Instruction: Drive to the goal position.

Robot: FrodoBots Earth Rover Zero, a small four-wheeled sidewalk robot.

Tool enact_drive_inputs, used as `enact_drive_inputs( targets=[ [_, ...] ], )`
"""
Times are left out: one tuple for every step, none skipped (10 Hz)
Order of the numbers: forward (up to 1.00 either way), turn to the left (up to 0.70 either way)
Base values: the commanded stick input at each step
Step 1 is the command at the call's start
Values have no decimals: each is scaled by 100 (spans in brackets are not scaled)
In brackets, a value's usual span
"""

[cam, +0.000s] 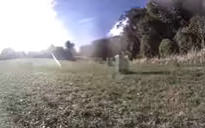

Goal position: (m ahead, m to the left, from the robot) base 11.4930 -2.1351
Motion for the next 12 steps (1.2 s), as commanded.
enact_drive_inputs(
  targets=[
    [50,0],
    [50,0],
    [50,0],
    [50,0],
    [50,0],
    [50,0],
    [50,0],
    [50,0],
    [50,0],
    [50,0],
    [50,0],
    [50,0]
  ],
)
